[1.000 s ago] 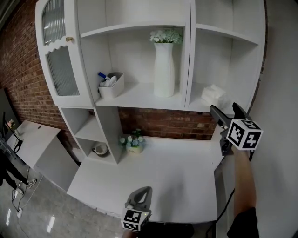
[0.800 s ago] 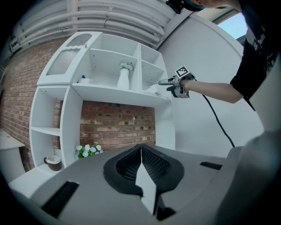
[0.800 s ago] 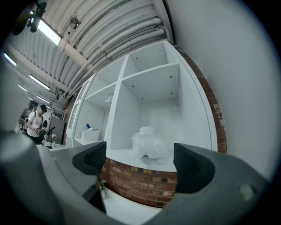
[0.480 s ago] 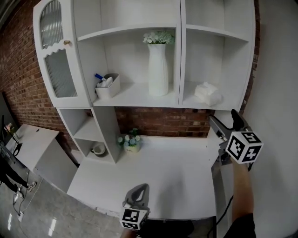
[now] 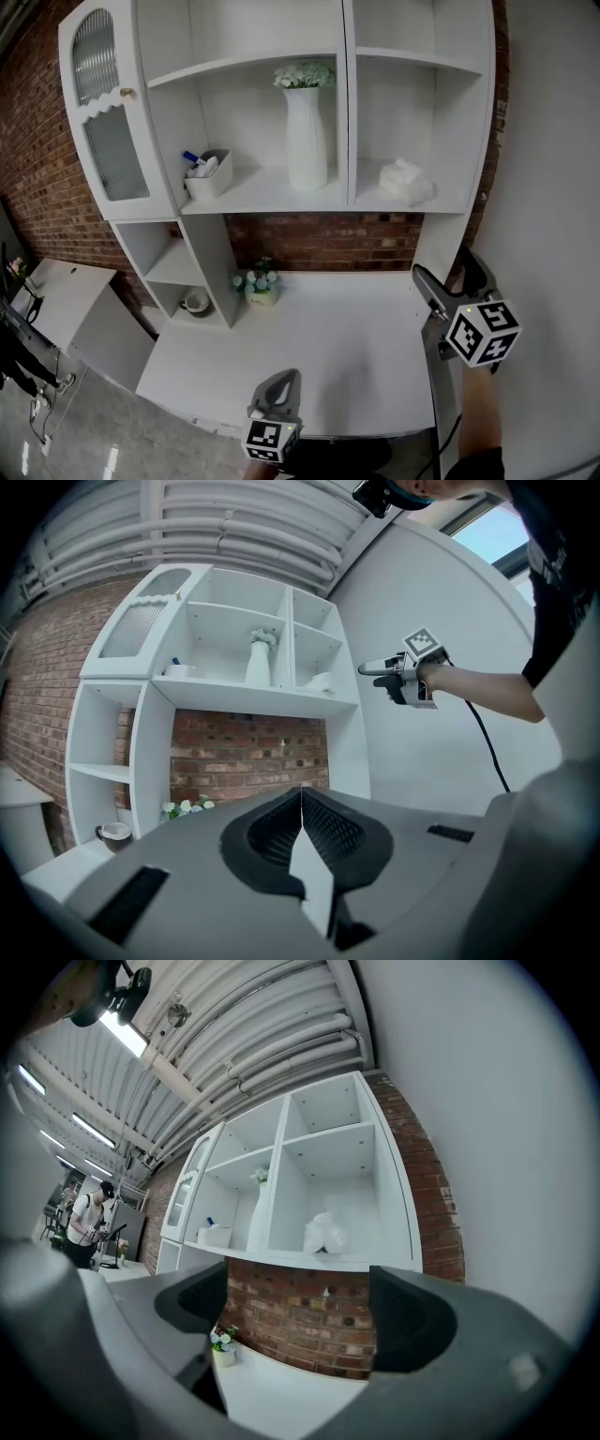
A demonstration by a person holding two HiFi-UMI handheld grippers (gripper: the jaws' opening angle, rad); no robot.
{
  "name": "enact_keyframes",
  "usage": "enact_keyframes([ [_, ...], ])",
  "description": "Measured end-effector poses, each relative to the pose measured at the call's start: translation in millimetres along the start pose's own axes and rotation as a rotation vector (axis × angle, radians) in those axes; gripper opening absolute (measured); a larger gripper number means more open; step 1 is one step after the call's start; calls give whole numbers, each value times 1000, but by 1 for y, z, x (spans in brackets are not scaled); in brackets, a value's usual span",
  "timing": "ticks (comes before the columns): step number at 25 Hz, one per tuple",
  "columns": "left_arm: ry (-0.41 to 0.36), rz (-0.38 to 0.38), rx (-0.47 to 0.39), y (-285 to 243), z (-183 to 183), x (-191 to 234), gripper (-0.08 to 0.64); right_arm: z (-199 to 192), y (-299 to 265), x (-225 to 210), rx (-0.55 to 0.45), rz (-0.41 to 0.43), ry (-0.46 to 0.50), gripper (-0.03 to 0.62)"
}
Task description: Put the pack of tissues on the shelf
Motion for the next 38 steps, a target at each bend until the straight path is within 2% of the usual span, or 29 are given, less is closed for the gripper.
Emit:
enact_keyframes([
  [6,2,-15,3,1,-1,-9,12,-32,15,6,26,17,-20,463],
  [12,-10,-38,-6,3,-2,-20,12,-63,31,26,44,42,89,462],
  [16,-26,-43,-3,5,-2,-27,12,-86,40,36,51,60,94,459],
  [21,-43,-59,-6,7,0,-33,12,-122,51,45,96,63,48,396],
  [24,-46,-72,-8,7,-1,-39,12,-141,58,49,128,38,42,331],
  [26,-49,-80,-5,7,-1,-43,12,-151,62,49,159,16,44,265],
  [28,-49,-86,-1,7,-3,-46,12,-160,66,51,173,10,40,233],
  [31,-47,-92,2,8,-4,-47,12,-172,72,55,187,13,26,208],
  [35,-49,-93,-4,8,-3,-49,12,-190,80,60,203,4,8,141],
  [38,-48,-90,-7,9,-2,-50,12,-200,80,63,254,-26,37,114],
])
Point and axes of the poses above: the fingertips, and each gripper's own axes: y backward along the fingers, x to its left, z out of its top, the point moved 9 cm from there along y, backward along the fingers, and after that the axes turned 13 degrees about x, right-handed, at the moved point
